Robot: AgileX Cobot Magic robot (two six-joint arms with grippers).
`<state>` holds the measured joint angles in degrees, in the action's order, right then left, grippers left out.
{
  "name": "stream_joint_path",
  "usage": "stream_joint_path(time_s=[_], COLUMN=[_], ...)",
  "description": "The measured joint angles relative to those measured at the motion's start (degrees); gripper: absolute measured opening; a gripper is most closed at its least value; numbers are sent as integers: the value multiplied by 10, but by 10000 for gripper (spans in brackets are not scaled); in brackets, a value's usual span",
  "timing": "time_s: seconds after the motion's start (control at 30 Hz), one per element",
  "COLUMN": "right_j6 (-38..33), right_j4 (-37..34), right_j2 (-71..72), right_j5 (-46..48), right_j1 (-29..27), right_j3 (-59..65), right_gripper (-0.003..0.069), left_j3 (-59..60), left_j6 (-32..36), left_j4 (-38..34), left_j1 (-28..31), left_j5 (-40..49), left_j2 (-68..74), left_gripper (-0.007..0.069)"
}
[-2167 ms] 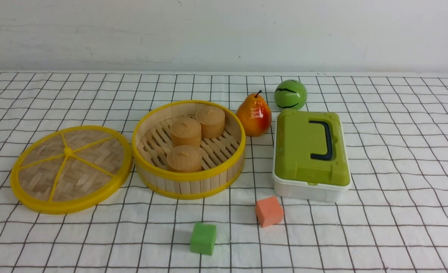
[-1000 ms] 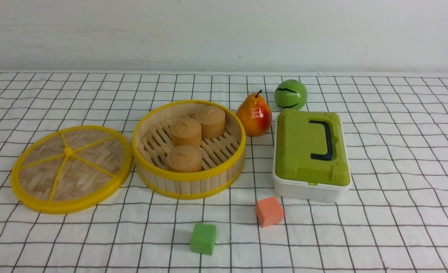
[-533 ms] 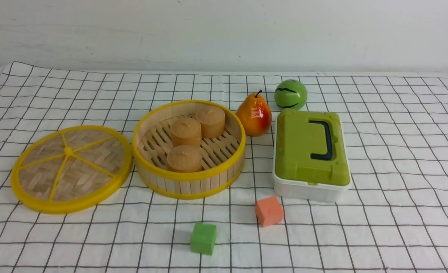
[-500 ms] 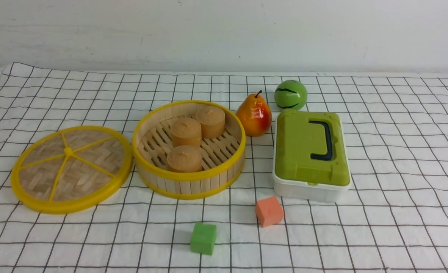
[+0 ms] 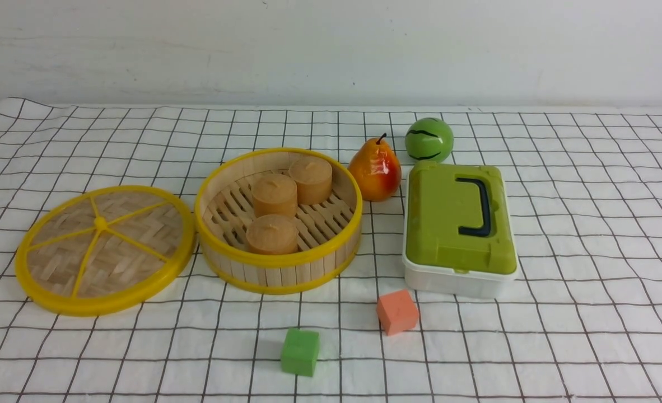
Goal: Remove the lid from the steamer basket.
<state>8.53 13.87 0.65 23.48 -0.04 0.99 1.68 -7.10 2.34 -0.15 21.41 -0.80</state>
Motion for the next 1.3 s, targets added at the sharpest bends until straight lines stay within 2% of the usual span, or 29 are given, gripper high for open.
stream_joint_path(time_s=[0.2,0.37,1.3], right_j6=[0,0,0], right_j4=[0,0,0], right_j2=[0,0,0], right_j5=[0,0,0], right_j1=[0,0,0], right_j3=[0,0,0], right_gripper=[240,240,240], left_j3=[0,0,0], left_j6=[26,28,28], left_j4=[-13,-53,-58], left_j1=[0,0,0], left_j5=[7,9,9], left_j2=[0,0,0], left_gripper=[8,13,38])
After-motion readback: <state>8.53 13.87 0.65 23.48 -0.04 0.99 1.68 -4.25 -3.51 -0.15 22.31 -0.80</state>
